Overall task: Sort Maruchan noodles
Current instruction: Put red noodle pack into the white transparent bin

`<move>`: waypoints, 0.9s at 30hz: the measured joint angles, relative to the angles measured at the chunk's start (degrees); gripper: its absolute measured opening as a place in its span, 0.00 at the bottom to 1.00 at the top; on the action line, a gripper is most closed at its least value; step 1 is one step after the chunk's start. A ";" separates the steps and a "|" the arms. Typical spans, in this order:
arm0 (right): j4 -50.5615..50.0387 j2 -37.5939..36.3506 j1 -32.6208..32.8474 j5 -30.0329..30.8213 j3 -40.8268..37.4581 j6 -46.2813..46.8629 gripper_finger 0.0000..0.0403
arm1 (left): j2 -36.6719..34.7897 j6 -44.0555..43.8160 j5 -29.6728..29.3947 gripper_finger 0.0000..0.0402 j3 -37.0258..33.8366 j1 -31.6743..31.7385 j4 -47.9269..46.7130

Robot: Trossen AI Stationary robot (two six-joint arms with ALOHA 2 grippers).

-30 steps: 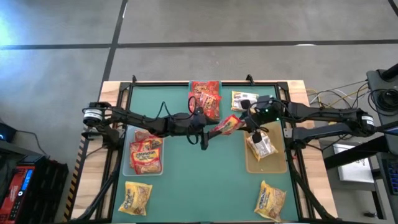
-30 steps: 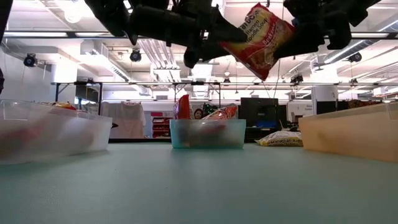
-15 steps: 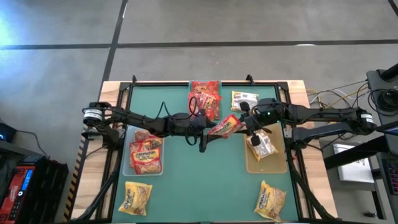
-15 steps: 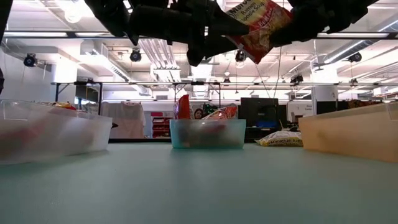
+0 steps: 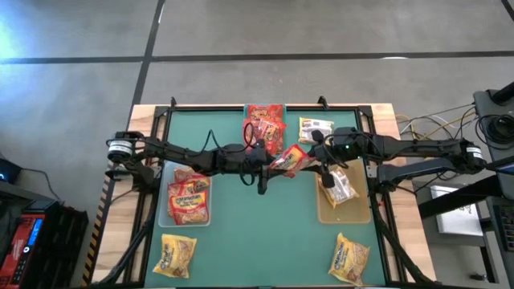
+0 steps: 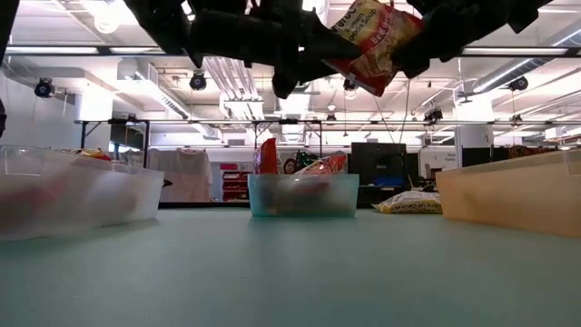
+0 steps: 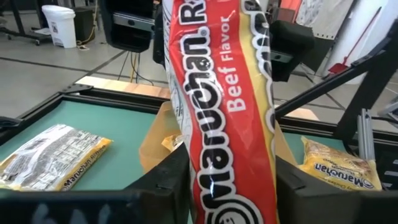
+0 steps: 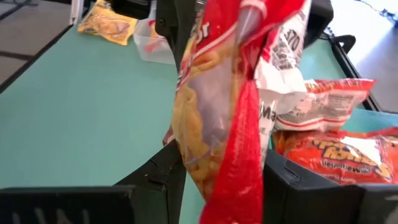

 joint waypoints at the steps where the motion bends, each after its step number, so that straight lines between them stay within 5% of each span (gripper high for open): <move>1: 0.02 0.00 -0.02 0.04 0.00 0.44 0.32 | 0.00 -0.07 -0.08 0.27 0.00 0.01 0.00; 13: -0.55 -0.50 -0.06 0.83 0.03 7.09 0.50 | -0.08 -0.06 0.48 0.27 0.00 0.13 -0.11; 22: -17.69 -0.87 -0.11 3.84 6.84 15.73 0.68 | -1.68 0.39 0.74 0.27 0.00 2.12 -7.09; 27: -23.84 -0.87 -0.09 3.66 8.78 19.41 0.73 | -4.48 1.63 -0.87 0.27 0.00 4.08 -18.74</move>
